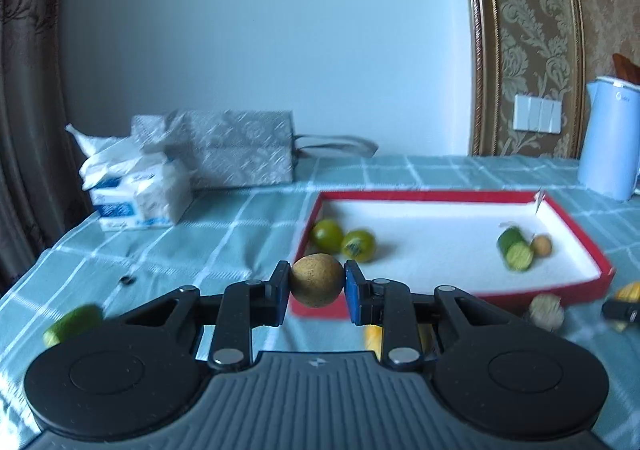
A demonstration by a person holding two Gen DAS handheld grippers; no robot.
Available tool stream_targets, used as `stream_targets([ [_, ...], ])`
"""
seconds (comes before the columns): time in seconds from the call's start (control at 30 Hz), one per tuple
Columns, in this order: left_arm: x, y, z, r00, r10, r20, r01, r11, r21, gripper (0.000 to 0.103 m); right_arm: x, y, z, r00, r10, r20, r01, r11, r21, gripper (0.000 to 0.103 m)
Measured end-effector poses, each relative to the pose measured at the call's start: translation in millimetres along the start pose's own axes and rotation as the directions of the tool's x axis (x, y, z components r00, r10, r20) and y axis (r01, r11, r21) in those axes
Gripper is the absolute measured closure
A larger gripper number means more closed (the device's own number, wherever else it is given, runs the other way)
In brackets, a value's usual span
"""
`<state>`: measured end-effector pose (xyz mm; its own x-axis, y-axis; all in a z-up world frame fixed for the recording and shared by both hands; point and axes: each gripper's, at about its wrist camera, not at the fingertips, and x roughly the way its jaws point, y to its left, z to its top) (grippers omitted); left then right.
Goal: Organize fruits
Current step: 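Carry the kiwi into the red box and open the left gripper while right holds yellow piece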
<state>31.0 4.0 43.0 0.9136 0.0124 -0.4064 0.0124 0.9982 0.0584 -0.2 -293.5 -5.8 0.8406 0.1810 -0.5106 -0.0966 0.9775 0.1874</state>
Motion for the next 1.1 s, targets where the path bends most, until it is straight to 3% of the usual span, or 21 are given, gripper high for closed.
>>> stream_targets([
  [0.17,22,-22,24,1.000,-0.011,0.018,0.011,0.999,0.042,0.076,1,-1,0,1.000,0.007,-0.002,-0.007,1.000,0.002,0.057],
  [0.3,48,-39,33,1.000,-0.015,-0.009,0.015,0.997,0.070,0.076,2,-3,1,1.000,0.016,-0.006,-0.016,1.000,0.012,0.057],
  [0.5,80,-50,26,0.997,0.003,-0.073,0.003,0.996,0.091,0.075,4,-4,0,0.999,0.030,-0.010,-0.030,0.999,0.023,0.057],
  [0.8,88,-45,20,0.995,0.012,-0.095,-0.005,0.997,0.071,0.074,4,-3,1,0.999,0.039,-0.014,-0.039,0.999,0.015,0.057],
  [0.83,86,-45,21,0.996,0.013,-0.089,-0.007,0.997,0.072,0.067,4,-3,1,0.999,0.039,-0.014,-0.039,0.999,0.017,0.057],
  [0.87,85,-44,22,0.996,0.015,-0.085,-0.009,0.997,0.072,0.046,4,-3,0,0.999,0.038,-0.014,-0.037,0.999,0.019,0.057],
  [0.93,78,-42,24,0.998,0.029,-0.058,-0.026,0.998,0.053,0.025,4,-4,0,0.999,0.036,-0.013,-0.035,0.999,0.024,0.057],
  [1.1,56,-35,25,0.999,0.024,-0.032,-0.024,0.999,0.025,0.023,2,-4,0,1.000,0.028,0.000,-0.028,0.999,0.022,0.057],
])
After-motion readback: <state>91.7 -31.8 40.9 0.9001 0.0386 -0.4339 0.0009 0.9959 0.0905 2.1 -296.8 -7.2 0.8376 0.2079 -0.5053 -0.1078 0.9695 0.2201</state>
